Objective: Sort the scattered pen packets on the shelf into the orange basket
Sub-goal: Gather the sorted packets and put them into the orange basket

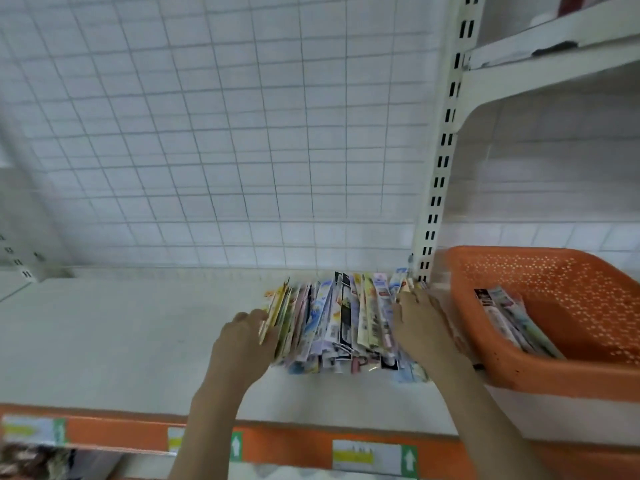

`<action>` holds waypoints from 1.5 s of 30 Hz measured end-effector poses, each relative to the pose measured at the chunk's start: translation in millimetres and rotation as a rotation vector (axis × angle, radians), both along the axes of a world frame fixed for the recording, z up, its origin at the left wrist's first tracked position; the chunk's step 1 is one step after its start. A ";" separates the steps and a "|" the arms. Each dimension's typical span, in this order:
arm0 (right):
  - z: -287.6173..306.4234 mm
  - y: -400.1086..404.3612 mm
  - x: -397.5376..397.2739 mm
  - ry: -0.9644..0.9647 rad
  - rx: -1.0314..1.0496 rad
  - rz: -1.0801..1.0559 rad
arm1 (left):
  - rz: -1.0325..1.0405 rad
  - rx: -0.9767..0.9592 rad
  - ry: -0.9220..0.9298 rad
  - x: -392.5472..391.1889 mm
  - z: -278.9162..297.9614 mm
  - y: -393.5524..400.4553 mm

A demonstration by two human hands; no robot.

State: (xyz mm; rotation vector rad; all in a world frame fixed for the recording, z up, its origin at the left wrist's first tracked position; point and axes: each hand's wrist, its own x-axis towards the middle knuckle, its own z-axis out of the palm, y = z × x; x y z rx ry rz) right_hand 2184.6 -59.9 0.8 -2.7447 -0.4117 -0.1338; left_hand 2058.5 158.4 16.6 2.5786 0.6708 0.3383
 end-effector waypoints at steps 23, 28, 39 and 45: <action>5.9 -4.6 18.7 0.383 -0.010 -0.231 | -0.041 -0.109 0.356 59.6 -6.7 32.5; 7.5 -2.7 18.4 0.290 0.001 -0.202 | -0.018 -0.149 0.323 65.5 -3.3 23.0; 15.3 -7.8 7.4 0.182 0.047 -0.197 | -0.013 -0.037 0.332 70.5 -13.1 3.0; 27.0 1.8 1.5 0.076 0.046 -0.262 | -0.087 -0.054 0.358 72.7 -5.6 4.4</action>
